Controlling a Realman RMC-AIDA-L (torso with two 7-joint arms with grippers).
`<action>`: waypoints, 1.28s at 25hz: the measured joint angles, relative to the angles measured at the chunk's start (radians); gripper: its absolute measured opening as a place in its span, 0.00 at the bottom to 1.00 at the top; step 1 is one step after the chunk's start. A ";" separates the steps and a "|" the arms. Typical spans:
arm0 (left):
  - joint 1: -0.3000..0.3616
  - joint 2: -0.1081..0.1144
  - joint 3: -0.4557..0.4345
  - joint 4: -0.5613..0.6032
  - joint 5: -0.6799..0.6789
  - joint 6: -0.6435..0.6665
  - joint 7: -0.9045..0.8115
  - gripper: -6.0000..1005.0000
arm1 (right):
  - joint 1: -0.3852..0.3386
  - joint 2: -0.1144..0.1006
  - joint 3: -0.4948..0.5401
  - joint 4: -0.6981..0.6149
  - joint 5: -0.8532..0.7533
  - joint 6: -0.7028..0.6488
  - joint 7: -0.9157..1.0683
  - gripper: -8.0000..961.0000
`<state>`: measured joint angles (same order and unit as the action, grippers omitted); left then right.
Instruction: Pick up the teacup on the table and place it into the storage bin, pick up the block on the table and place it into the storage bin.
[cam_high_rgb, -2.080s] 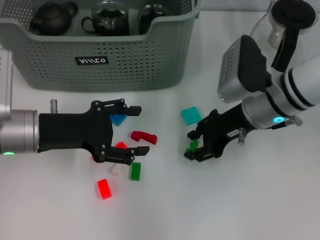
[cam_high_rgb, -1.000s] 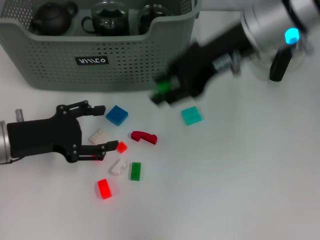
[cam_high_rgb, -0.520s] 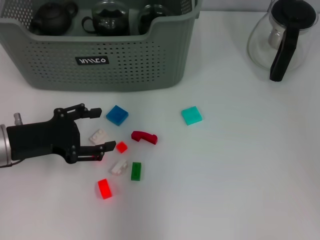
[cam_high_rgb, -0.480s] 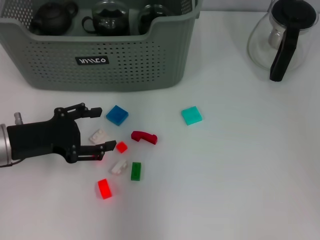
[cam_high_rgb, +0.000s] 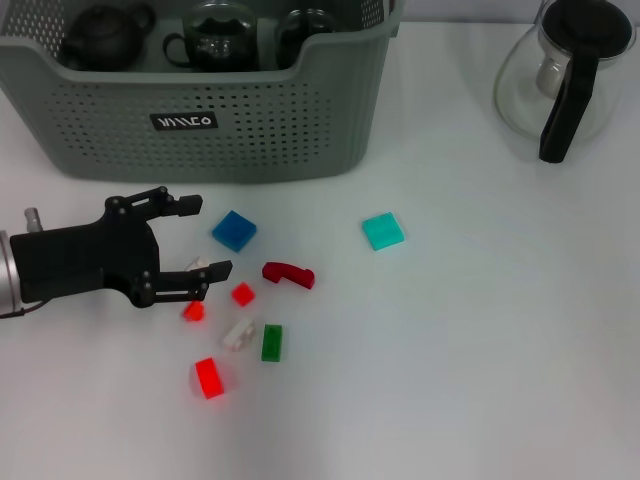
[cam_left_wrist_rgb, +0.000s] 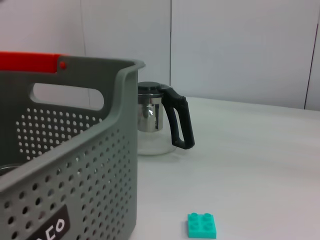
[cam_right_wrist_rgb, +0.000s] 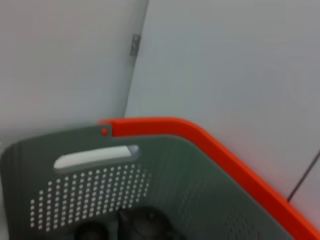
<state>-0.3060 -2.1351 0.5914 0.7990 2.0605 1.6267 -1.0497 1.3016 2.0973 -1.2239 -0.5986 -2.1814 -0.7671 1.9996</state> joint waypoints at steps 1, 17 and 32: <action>-0.002 0.001 0.000 0.000 0.000 0.000 0.000 0.87 | -0.005 0.000 -0.001 0.001 -0.003 0.000 0.002 0.61; -0.007 0.002 -0.012 0.000 0.000 0.001 0.001 0.87 | -0.205 0.004 -0.005 -0.362 0.031 -0.282 0.046 0.86; -0.007 0.001 -0.018 0.000 -0.001 0.000 0.005 0.87 | -0.537 -0.002 -0.029 -0.884 -0.092 -1.055 0.151 0.87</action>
<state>-0.3127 -2.1346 0.5733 0.7991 2.0600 1.6268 -1.0446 0.7650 2.0956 -1.2532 -1.4826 -2.2735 -1.8226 2.1506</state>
